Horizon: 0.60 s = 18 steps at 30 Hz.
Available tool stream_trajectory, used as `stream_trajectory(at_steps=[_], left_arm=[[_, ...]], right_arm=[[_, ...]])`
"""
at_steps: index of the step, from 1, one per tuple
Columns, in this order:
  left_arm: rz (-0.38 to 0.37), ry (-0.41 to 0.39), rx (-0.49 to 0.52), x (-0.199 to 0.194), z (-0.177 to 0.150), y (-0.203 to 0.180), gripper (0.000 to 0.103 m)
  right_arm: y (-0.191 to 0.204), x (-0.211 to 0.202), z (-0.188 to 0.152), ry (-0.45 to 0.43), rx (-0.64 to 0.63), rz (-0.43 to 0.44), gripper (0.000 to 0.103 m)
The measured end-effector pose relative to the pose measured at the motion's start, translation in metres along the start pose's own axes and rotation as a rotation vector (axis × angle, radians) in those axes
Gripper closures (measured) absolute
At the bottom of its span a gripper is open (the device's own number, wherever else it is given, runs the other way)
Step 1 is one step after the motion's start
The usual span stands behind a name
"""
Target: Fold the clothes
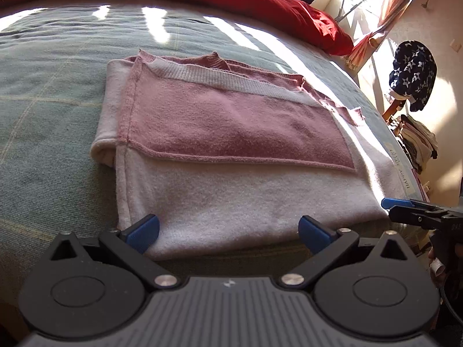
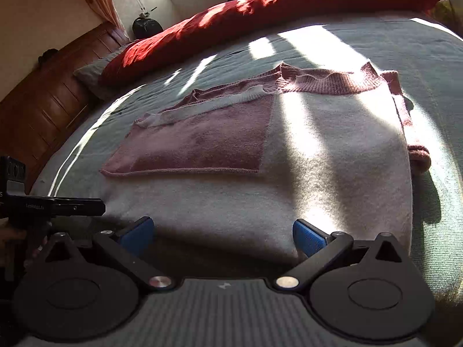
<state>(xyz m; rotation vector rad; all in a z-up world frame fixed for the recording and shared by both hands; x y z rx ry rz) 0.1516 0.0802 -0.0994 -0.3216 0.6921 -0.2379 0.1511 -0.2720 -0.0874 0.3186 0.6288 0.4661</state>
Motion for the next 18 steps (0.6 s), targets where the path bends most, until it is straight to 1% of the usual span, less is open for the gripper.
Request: stream_trajectory(at_steps=[2, 4, 7, 9, 11, 14, 18], left_arm=[[0.010, -0.018, -0.042, -0.006, 0.001, 0.002, 0.001], [0.022, -0.035, -0.078, -0.012, 0.004, 0.003, 0.001], [0.034, -0.033, -0.030, -0.014, 0.014, -0.010, 0.001], [0.019, -0.037, 0.014, -0.012, 0.023, -0.023, 0.001], [-0.019, -0.042, 0.051, -0.008, 0.032, -0.040, 0.001], [-0.082, -0.031, 0.091, 0.005, 0.037, -0.065, 0.001], [-0.158, 0.028, 0.118, 0.030, 0.028, -0.096, 0.001]], right_arm=[[-0.013, -0.007, -0.001, -0.007, 0.010, -0.050, 0.000], [-0.025, -0.016, -0.001, -0.019, 0.038, -0.076, 0.000], [-0.033, -0.027, 0.003, -0.055, 0.077, -0.073, 0.000], [-0.033, -0.032, 0.008, -0.078, 0.083, -0.077, 0.000], [-0.031, -0.031, 0.015, -0.096, 0.060, -0.095, 0.000], [-0.030, -0.027, 0.016, -0.097, 0.044, -0.111, 0.000], [-0.034, -0.024, 0.008, -0.083, 0.039, -0.132, 0.000]])
Point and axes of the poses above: each gripper's, at about its wrist camera, not at the fingertips, and x roughly the way its jaws point, y to its left, z to its top, the point moved 2 cm from there along x, roughly the way its jaws point, and after that the axes turned 15 degrees about -y, right-handed, at the moved point
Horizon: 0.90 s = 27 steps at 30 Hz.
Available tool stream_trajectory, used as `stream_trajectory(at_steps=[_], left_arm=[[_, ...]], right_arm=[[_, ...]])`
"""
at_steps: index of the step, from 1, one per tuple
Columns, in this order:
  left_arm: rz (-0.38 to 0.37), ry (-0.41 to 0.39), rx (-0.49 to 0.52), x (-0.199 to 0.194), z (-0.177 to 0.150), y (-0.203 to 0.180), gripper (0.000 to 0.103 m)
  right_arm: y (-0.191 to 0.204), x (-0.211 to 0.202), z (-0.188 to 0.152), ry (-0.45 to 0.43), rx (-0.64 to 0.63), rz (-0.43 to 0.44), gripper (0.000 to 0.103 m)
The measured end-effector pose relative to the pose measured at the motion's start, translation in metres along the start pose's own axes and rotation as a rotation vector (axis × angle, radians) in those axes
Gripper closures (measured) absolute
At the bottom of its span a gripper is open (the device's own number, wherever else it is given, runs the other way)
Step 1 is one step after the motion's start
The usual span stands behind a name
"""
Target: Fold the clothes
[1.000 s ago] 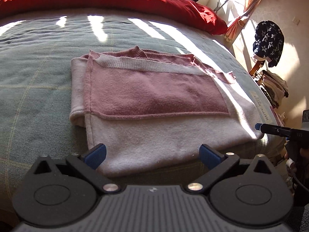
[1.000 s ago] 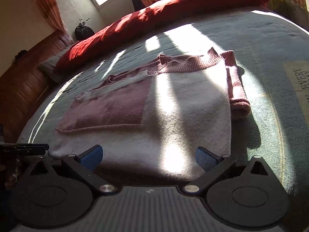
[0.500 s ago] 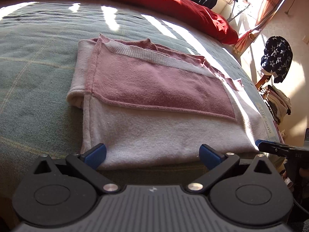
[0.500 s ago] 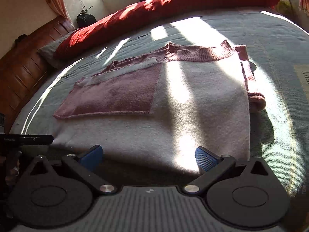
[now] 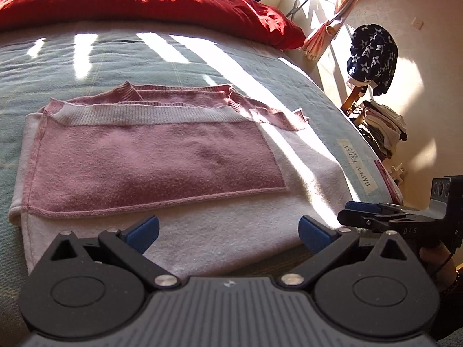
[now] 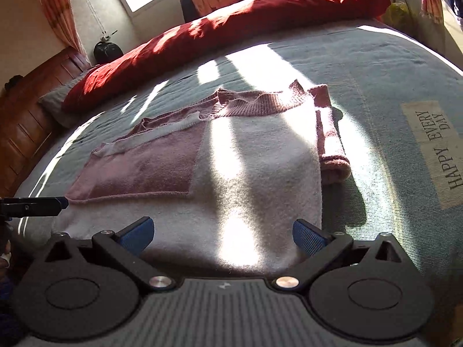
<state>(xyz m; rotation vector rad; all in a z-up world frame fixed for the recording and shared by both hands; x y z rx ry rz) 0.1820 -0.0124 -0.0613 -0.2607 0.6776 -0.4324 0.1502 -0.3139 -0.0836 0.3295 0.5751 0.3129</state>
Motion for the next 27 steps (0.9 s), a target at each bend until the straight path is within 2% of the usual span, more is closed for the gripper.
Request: stream_trajectory(at_steps=[7, 10, 14, 19, 24, 27], left_arm=[[-0.163, 0.083, 0.050, 0.047, -0.019, -0.054, 0.001], [-0.181, 0.127, 0.034, 0.061, -0.029, -0.060, 0.001], [-0.164, 0.117, 0.011, 0.055, -0.029, -0.056, 0.001], [-0.109, 0.043, -0.002, 0.037, -0.011, -0.041, 0.001], [-0.043, 0.094, -0.072, 0.039, -0.028, -0.014, 0.001], [-0.048, 0.068, -0.101, 0.025, -0.027, -0.006, 0.001]], right_arm=[[-0.002, -0.019, -0.011, -0.023, -0.017, 0.014, 0.000], [-0.004, -0.027, -0.014, -0.035, -0.033, -0.003, 0.000], [-0.010, -0.033, -0.016, -0.051, -0.023, -0.026, 0.000], [-0.008, -0.033, -0.007, -0.090, 0.017, 0.022, 0.000], [-0.003, -0.017, -0.012, -0.054, 0.010, 0.029, 0.000], [-0.007, -0.012, -0.018, -0.036, 0.018, 0.014, 0.000]])
Point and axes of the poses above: each gripper's, at about its wrist camera, not at the fingertips, and x roughly the way its jaws point, y to its left, z to its top, the point moved 2 cm from there along x, roughly the way its jaws point, and after that the axes turned 15 degrees about -y, right-handed, at the moved point
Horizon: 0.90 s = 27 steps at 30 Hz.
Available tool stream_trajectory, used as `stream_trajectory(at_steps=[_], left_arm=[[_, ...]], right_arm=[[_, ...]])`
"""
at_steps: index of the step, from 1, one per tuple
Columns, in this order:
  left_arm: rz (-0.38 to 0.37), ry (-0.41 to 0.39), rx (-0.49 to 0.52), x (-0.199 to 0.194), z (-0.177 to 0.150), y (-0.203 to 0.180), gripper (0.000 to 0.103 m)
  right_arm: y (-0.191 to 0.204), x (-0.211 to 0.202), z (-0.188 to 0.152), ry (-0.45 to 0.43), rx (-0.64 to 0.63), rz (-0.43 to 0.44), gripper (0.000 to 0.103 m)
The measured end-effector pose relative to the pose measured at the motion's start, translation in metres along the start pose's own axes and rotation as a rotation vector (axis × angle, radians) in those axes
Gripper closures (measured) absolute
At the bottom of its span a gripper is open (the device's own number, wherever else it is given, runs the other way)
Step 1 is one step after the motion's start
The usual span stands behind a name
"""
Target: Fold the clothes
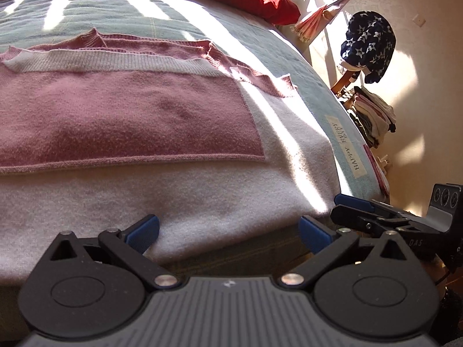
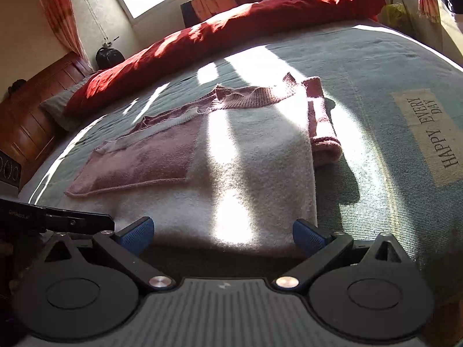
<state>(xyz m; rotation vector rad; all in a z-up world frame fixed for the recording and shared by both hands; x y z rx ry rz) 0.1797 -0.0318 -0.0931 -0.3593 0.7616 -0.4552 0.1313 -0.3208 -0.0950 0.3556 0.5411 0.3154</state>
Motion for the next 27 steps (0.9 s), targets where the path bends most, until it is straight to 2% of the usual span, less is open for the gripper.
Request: stream_trajectory(at_steps=[6, 11, 15, 20, 25, 27], left_arm=[[0.092, -0.086, 0.021, -0.029, 0.018, 0.019, 0.001], [0.180, -0.071, -0.068, -0.033, 0.010, 0.057, 0.001], [0.169, -0.084, -0.114, -0.049, 0.002, 0.073, 0.001], [0.198, -0.169, -0.075, -0.073, 0.018, 0.076, 0.001], [0.237, -0.137, -0.118, -0.068, 0.008, 0.096, 0.001], [0.225, -0.132, -0.119, -0.068, 0.003, 0.097, 0.001]], right_arm=[[0.005, -0.004, 0.006, -0.024, 0.020, 0.010, 0.000], [0.024, 0.005, 0.007, -0.011, -0.027, 0.037, 0.000], [0.032, 0.017, -0.001, 0.036, -0.049, 0.030, 0.000], [0.037, 0.017, -0.003, 0.038, -0.050, 0.019, 0.000], [0.040, 0.015, -0.003, 0.040, -0.060, 0.014, 0.000], [0.041, 0.014, -0.003, 0.041, -0.066, 0.008, 0.000]])
Point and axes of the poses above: each gripper's, at about its wrist camera, not at the fingertips, and x roughly the way its jaws point, y to its left, z to its top, the point moved 2 cm from there along x, roughly the way its jaws point, and after that the axes turned 15 degrees about -y, right-handed, at the moved point
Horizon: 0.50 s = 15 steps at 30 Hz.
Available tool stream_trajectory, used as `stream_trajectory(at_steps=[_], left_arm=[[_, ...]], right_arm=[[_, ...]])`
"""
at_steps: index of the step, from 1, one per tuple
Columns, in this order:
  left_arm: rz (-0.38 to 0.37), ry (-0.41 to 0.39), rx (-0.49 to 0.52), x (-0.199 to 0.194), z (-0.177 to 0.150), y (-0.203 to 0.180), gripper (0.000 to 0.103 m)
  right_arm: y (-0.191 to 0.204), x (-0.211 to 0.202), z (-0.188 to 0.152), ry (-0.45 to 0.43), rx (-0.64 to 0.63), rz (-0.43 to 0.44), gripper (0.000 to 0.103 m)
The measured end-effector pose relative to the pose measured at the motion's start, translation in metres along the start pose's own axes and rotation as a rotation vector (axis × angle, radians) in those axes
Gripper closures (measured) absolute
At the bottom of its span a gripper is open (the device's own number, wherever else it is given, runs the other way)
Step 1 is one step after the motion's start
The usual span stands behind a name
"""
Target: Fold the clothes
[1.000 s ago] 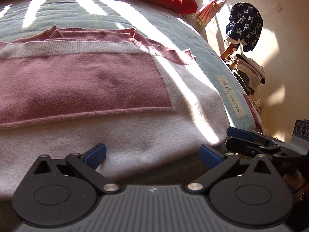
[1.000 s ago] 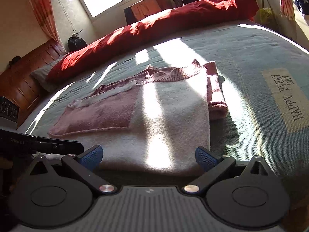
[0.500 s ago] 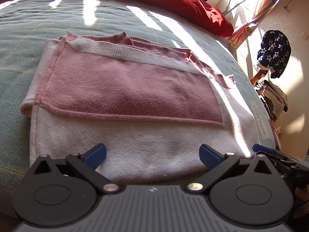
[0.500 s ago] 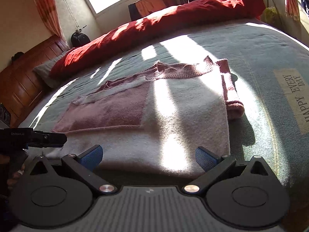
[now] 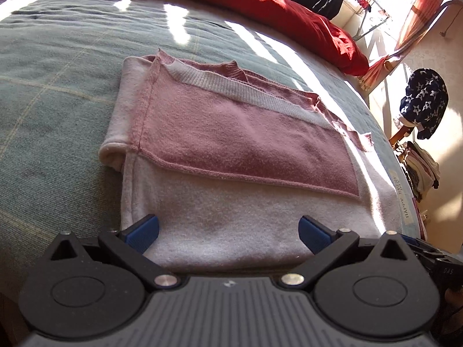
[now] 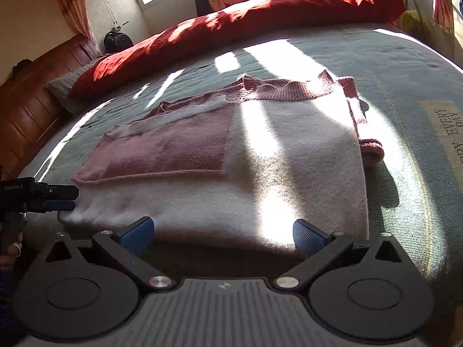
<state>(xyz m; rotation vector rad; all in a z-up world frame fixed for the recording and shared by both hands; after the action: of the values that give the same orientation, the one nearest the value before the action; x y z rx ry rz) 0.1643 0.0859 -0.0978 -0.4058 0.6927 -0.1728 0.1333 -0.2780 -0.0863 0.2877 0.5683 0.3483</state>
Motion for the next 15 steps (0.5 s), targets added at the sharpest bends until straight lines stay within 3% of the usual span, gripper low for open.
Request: stream_trajectory(at_steps=[9, 15], left_arm=[[-0.001, -0.027, 0.077, -0.009, 0.010, -0.011, 0.001], [0.006, -0.006, 0.063, -0.006, 0.003, -0.002, 0.001]], right_arm=[[0.017, 0.003, 0.017, -0.028, -0.018, 0.037, 0.000], [0.037, 0.018, 0.013, 0.015, -0.076, 0.066, 0.000]])
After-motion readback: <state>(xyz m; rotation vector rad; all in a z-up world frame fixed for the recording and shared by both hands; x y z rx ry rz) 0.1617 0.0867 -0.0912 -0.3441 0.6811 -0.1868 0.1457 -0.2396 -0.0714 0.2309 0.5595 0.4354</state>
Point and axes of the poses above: each gripper's, at about its wrist camera, not at the fingertips, and x roughly the way its jaws point, y to its left, z to its top, the point moved 2 cm from there along x, roughly the way its jaws point, and after that the axes turned 15 degrees about -y, right-handed, at the moved point
